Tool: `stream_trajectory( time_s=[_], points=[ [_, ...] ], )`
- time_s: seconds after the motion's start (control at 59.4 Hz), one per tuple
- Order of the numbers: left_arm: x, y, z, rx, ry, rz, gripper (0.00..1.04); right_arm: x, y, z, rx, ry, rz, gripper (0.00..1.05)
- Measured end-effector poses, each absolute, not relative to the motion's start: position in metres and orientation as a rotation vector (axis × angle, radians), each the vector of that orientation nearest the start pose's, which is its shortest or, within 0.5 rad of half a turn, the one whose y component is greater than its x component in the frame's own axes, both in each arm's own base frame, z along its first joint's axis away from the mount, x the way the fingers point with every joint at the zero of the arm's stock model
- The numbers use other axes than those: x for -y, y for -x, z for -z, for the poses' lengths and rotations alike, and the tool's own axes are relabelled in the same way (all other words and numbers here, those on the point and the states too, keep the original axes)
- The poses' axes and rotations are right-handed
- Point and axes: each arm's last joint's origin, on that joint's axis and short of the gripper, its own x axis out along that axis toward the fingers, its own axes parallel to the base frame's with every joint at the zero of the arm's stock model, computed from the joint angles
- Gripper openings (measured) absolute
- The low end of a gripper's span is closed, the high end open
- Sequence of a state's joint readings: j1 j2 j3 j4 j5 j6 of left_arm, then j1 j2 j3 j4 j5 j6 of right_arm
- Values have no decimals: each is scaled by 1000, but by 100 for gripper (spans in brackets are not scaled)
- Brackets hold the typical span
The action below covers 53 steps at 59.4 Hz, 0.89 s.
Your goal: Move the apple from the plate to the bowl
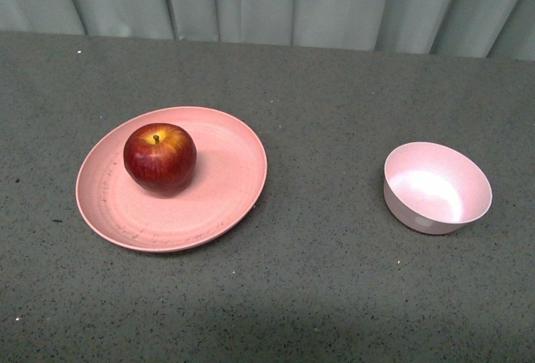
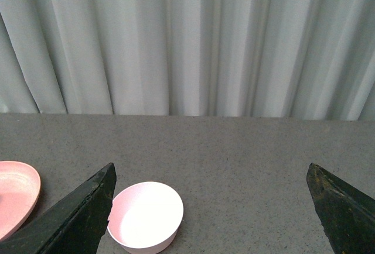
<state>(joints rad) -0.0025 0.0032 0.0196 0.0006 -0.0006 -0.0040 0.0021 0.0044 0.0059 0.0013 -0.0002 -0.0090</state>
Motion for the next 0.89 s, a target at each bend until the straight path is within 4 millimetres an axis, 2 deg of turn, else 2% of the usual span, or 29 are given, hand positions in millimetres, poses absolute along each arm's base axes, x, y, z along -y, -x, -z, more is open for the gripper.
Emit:
stream_trajectory(
  time_s=[0.084, 0.168, 0.253, 0.404, 0.438, 0.707, 0.892],
  points=[
    [0, -97, -170, 17, 4, 2, 98, 0, -98, -165, -7, 17, 14, 95],
    [0, -97, -170, 17, 4, 2, 98, 2, -100, -161, -87, 76, 123, 95],
    [0, -97, -170, 17, 4, 2, 98, 2, -109, -157, -170, 95, 107, 95],
    [0, -97, -170, 17, 4, 2, 98, -2, -148, -157, -285, 60, 33, 95],
    [0, -97, -170, 17, 4, 2, 98, -6, -161, -154, -326, 59, 11, 95],
    [0, -97, -170, 17, 4, 2, 98, -26, -221, -123, -639, 77, -117, 95],
    [0, -97, -170, 17, 4, 2, 98, -44, -258, -109, -774, 105, -188, 95]
  ],
)
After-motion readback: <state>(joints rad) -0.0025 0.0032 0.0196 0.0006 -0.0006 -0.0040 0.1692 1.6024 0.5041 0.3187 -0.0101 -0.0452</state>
